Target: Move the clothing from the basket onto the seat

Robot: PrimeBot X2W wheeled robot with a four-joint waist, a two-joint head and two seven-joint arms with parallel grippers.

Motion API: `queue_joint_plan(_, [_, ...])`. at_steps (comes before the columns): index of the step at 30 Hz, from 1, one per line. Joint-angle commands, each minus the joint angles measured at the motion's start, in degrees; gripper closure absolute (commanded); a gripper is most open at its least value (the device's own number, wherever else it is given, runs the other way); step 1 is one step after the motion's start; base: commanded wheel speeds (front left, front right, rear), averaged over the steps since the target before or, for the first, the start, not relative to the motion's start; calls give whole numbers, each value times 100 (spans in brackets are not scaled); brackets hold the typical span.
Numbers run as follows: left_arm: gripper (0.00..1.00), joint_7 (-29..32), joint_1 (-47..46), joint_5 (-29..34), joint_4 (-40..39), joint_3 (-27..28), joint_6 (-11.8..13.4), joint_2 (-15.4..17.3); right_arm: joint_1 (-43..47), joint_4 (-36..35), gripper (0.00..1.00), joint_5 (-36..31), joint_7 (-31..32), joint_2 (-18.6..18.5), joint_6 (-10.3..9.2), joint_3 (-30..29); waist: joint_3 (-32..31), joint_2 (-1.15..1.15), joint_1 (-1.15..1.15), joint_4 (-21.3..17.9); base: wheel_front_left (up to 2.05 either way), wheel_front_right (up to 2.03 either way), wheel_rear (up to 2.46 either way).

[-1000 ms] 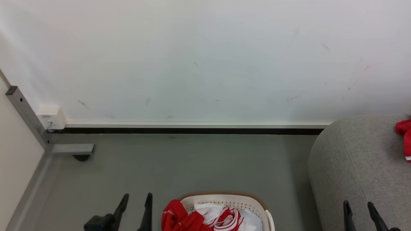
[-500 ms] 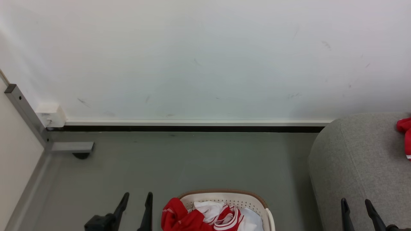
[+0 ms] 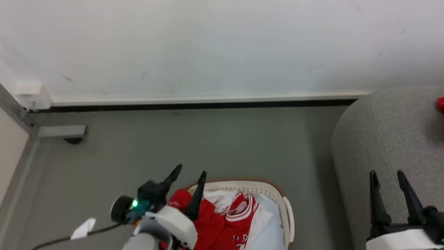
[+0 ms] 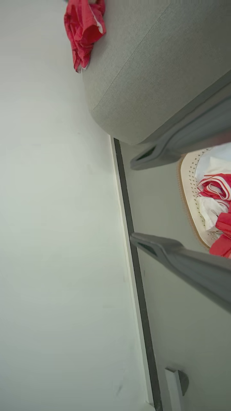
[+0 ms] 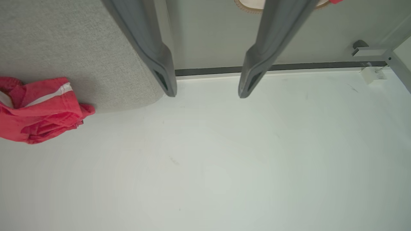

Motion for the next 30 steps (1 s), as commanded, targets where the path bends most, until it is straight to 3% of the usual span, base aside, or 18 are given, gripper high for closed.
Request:
queue_joint_plan(1, [0,126,-309,152,154,-107,-29,0,-198,-105,0,-9,3,0,-14,0,745,0,0,-170,0,0,0])
queue_joint_plan(11, [0,927,-2284,790,1511,-923,-36,-111,-1219,-732,0,-33,2,3,-14,60,2652,0,0,-525,0,0,0])
queue_joint_plan(19, [0,1556,-3374,1108,2814,-1488,-3,-145,-1730,-1319,0,170,2,3,-14,318,3781,0,0,-804,0,0,0])
queue_joint_plan(25, [0,1907,-3954,1270,3635,-1681,212,-149,-1817,-1660,0,329,1,3,-14,524,4326,0,0,-1012,0,0,0])
queue_joint_plan(30, [0,2147,-4398,1449,4180,-1797,422,76,-1827,-1874,0,486,2,4,-14,639,4666,0,0,-1164,0,0,0])
